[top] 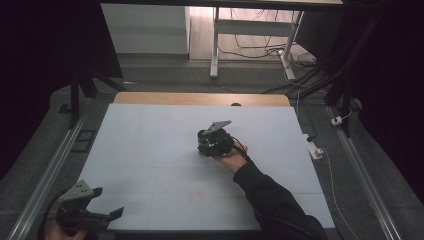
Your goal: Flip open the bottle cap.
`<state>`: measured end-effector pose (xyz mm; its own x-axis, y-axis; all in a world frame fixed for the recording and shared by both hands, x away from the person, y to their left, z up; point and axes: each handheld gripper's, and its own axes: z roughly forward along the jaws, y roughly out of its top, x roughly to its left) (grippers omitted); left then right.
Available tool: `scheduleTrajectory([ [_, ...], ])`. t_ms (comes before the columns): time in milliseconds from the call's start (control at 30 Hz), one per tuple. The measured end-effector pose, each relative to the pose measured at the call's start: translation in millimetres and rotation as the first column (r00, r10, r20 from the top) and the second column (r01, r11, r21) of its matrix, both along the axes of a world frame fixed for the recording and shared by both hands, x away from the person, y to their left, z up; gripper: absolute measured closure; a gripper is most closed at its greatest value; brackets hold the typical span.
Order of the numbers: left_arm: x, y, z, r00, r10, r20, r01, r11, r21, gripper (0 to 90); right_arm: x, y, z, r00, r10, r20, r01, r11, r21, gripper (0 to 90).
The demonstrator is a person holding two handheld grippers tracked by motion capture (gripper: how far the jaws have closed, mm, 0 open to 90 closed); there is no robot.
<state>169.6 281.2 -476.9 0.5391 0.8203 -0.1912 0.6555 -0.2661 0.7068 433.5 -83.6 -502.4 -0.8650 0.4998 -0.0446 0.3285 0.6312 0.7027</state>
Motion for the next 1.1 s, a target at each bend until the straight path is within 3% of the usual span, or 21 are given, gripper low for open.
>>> scheduleTrajectory([
  [267, 2.9, 0.2, 0.7, 1.0000, -0.007, 0.006, 0.007, 1.0000, -0.007, 0.1, 0.4, -0.4, -0.1, 1.0000, 0.004, 0.002, -0.004, 1.0000, 0.000, 53.1],
  [400, 6.8, -0.7, 0.0, 0.9999, -0.008, -0.010, 0.008, 0.9998, -0.018, 0.0, 0.5, -0.5, -0.1, 1.0000, 0.006, 0.003, -0.006, 1.0000, 0.000, 53.1],
  [567, 12.4, -5.7, 0.6, 0.9988, -0.047, -0.012, 0.047, 0.9985, -0.028, 0.0, 0.6, -0.6, -0.1, 1.0000, 0.006, 0.002, -0.006, 1.0000, 0.001, 53.1],
  [667, 16.3, -9.1, -0.1, 0.9967, -0.081, -0.002, 0.081, 0.9961, -0.035, 0.0, 0.6, -0.6, -0.1, 1.0000, 0.007, 0.000, -0.007, 1.0000, 0.001, 53.2],
  [833, 22.5, -12.7, -0.4, 0.9930, -0.116, 0.023, 0.117, 0.9882, -0.098, 0.0, 0.7, -0.7, -0.1, 1.0000, 0.007, -0.001, -0.007, 1.0000, 0.002, 53.1],
  [1000, 28.9, -15.6, 2.7, 0.9923, -0.101, 0.072, 0.108, 0.9883, -0.107, 0.0, 0.7, -0.7, -0.2, 1.0000, 0.009, 0.000, -0.009, 1.0000, 0.001, 53.1],
  [1100, 35.5, -19.4, 4.0, 0.9914, -0.104, 0.078, 0.112, 0.9887, -0.100, 0.0, 0.9, -0.8, -0.2, 0.9999, 0.010, -0.001, -0.010, 0.9999, 0.002, 53.1],
])
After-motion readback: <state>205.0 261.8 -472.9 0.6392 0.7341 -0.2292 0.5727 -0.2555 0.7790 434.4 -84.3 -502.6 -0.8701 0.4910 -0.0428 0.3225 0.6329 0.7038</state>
